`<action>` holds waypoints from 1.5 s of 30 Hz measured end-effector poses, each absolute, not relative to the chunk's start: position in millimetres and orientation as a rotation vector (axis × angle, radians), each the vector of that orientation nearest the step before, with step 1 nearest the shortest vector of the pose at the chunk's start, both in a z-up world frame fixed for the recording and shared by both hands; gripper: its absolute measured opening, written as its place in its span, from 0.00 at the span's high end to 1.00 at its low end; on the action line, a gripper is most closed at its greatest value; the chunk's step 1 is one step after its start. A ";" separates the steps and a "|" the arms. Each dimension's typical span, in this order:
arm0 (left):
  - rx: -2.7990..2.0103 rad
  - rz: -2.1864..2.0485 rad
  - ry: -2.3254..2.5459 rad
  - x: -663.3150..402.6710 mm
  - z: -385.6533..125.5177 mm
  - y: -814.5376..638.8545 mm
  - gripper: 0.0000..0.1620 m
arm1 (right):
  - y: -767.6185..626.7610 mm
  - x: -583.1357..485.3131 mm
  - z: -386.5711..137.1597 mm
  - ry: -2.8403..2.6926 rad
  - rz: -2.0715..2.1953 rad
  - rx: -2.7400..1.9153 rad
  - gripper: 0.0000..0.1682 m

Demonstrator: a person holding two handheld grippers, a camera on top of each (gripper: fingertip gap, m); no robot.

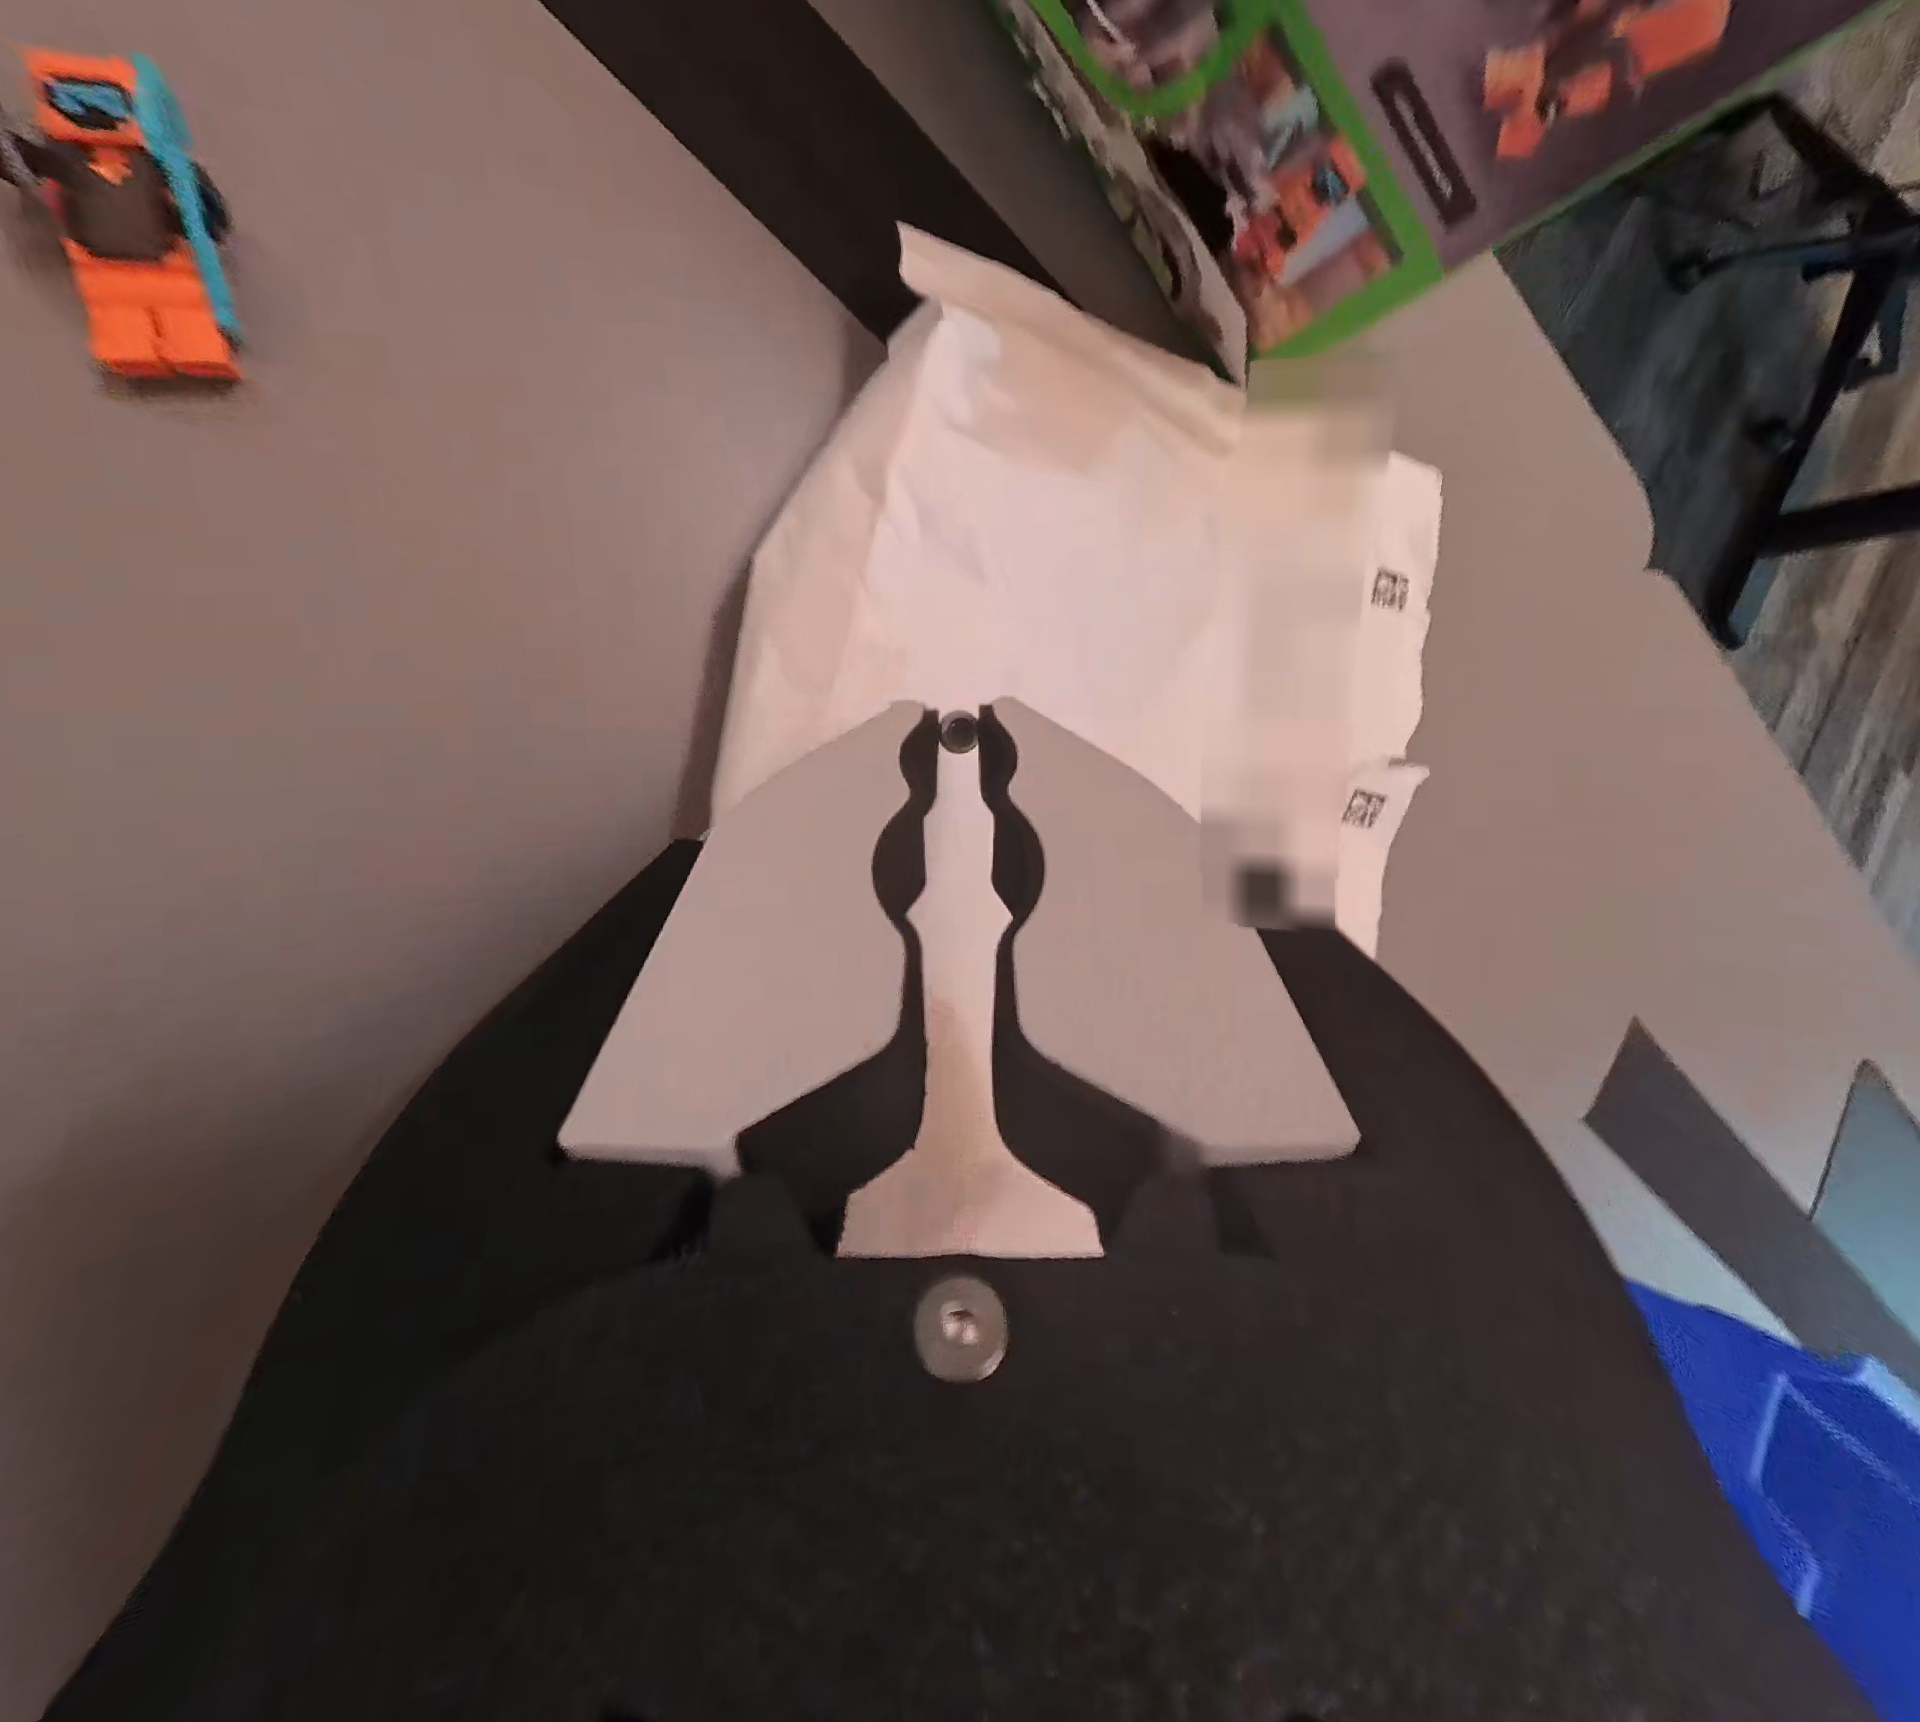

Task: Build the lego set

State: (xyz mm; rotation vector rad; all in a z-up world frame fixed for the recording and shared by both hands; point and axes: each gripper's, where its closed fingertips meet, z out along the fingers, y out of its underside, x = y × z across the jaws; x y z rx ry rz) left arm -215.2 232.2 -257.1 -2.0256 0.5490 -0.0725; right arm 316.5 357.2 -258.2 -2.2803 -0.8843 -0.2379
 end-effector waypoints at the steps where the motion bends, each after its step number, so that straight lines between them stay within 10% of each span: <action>1: -2.028 -0.069 0.552 -214.8 -258.3 232.0 0.99 | 355.6 321.1 -261.5 -0.866 -0.233 -2.292 0.96; 37: -2.033 -0.096 0.615 -207.5 -267.1 228.6 1.00 | 255.8 354.9 -263.5 -0.725 -0.132 -2.443 0.79; 45: -2.020 -0.091 0.631 -204.7 -264.0 226.2 1.00 | 256.0 343.4 -275.7 -0.726 -0.256 -2.409 0.92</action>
